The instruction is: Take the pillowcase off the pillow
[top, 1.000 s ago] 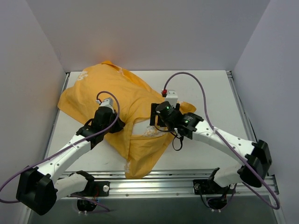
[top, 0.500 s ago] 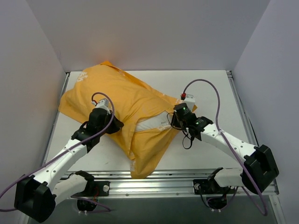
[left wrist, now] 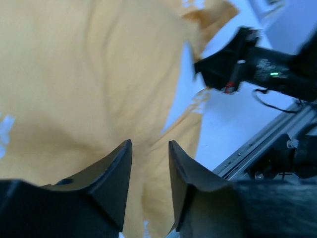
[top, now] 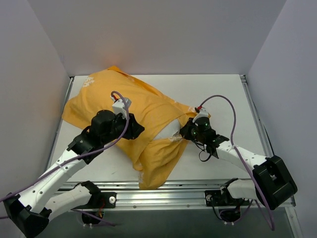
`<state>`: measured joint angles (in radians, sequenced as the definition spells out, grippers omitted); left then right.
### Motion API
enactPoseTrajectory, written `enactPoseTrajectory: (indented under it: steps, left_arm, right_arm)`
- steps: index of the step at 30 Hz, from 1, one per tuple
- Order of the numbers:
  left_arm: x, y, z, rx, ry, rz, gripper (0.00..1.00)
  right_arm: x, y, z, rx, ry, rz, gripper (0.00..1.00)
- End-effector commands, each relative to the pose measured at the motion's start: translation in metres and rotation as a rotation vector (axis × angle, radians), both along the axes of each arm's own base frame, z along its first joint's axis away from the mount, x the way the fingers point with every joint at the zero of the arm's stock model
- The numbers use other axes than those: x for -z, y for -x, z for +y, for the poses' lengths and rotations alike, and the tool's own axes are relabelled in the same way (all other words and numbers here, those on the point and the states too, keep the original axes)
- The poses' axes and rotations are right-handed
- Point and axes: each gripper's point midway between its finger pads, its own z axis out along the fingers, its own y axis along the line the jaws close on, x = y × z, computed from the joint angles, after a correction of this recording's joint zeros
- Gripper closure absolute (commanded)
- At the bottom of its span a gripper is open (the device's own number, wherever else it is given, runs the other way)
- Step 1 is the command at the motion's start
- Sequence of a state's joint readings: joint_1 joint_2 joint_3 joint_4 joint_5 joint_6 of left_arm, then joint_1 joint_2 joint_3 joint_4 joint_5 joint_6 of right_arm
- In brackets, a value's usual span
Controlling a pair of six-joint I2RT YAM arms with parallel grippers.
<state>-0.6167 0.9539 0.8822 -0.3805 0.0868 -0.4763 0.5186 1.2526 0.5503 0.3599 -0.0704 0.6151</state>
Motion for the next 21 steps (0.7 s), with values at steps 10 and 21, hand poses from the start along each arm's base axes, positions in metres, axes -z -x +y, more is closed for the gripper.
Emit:
enactPoseTrajectory:
  steps: [10,21]
  left_arm:
    - [-0.043,-0.015,-0.115,0.181,-0.298,-0.249,0.44]
    - [0.021,-0.051,-0.145,0.075,-0.417,-0.149,0.35]
  right_arm:
    - [-0.052,0.001,0.036,-0.193,-0.157,-0.175,1.00]
    - [-0.061,0.001,0.035,-0.199,-0.165,-0.199,1.00]
